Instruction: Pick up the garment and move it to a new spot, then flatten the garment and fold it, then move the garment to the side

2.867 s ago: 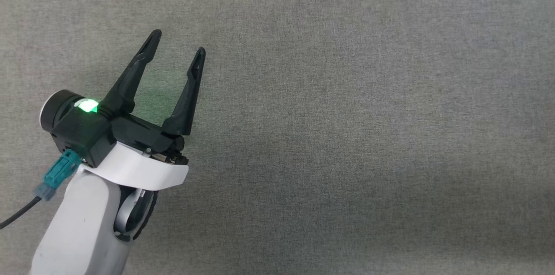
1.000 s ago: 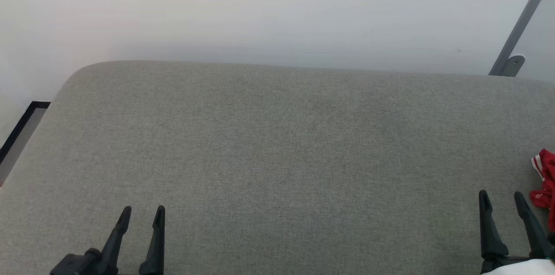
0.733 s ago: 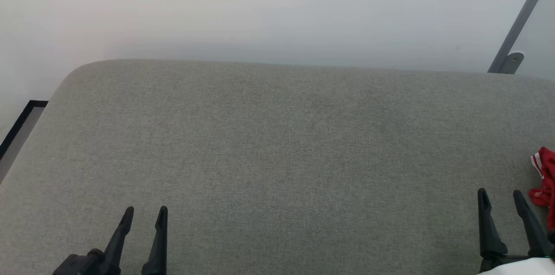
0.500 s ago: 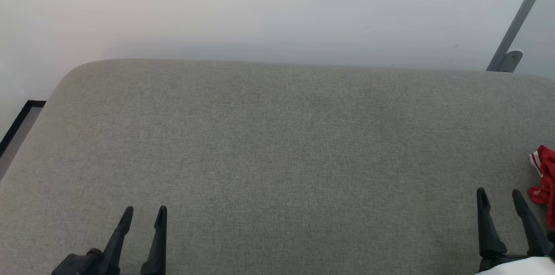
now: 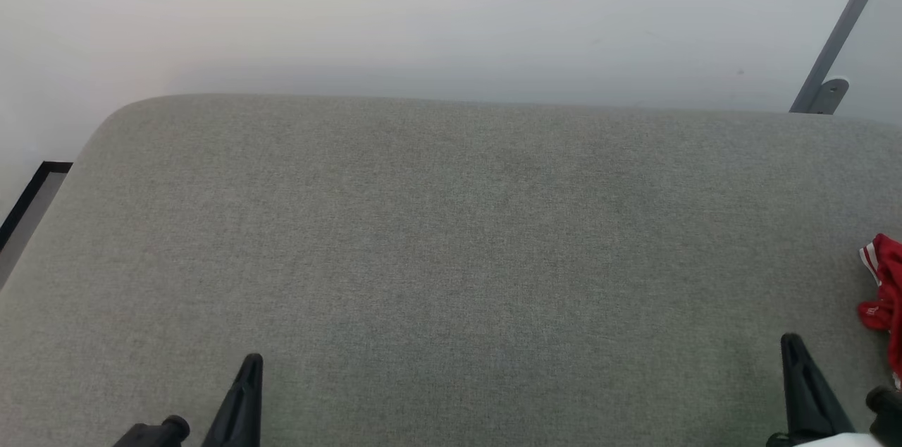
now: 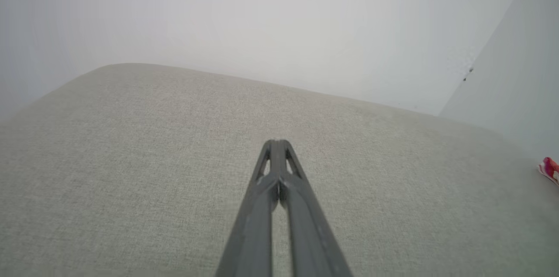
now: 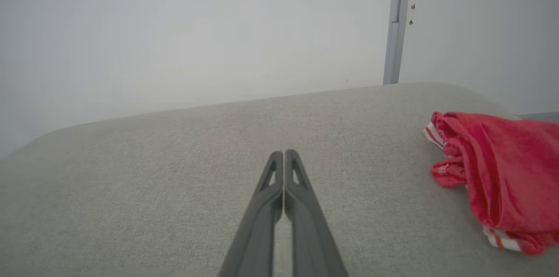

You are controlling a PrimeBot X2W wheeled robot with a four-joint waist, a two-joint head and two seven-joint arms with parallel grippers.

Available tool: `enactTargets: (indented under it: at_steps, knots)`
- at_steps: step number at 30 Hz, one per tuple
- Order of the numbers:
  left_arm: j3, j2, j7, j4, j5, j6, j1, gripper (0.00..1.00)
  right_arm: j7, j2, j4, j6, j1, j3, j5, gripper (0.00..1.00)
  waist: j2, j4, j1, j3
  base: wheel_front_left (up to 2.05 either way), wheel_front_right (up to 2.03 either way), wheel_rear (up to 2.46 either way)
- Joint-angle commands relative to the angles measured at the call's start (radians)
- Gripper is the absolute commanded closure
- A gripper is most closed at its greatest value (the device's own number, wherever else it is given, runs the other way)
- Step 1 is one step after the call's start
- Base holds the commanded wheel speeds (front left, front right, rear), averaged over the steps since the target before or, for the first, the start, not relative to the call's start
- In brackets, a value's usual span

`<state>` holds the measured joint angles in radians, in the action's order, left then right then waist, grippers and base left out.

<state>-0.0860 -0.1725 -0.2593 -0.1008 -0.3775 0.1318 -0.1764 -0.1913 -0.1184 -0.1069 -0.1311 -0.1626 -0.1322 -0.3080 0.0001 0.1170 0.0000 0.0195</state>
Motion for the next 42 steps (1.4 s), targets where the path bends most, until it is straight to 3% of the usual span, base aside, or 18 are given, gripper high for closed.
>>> enactTargets:
  at_steps: [1,21,42]
  knots:
    - [0.003,-0.001,0.006,0.004,-0.025,-0.001,0.005,1.0,0.007,0.0,0.001,0.0,0.008,-0.001,-0.025,1.0,-0.0001,-0.001,0.0,0.0,0.0,0.0,0.0]
    - [0.036,0.017,0.086,-0.037,-0.353,-0.001,0.08,1.0,0.084,0.017,-0.033,0.0,0.078,0.004,-0.355,1.0,-0.0001,-0.02,0.0,-0.004,0.0,0.0,0.0]
    - [0.07,0.037,0.158,-0.066,-0.62,-0.001,0.142,1.0,0.148,0.032,-0.063,0.0,0.136,0.008,-0.63,1.0,-0.0001,-0.04,0.0,-0.008,0.0,0.0,0.0]
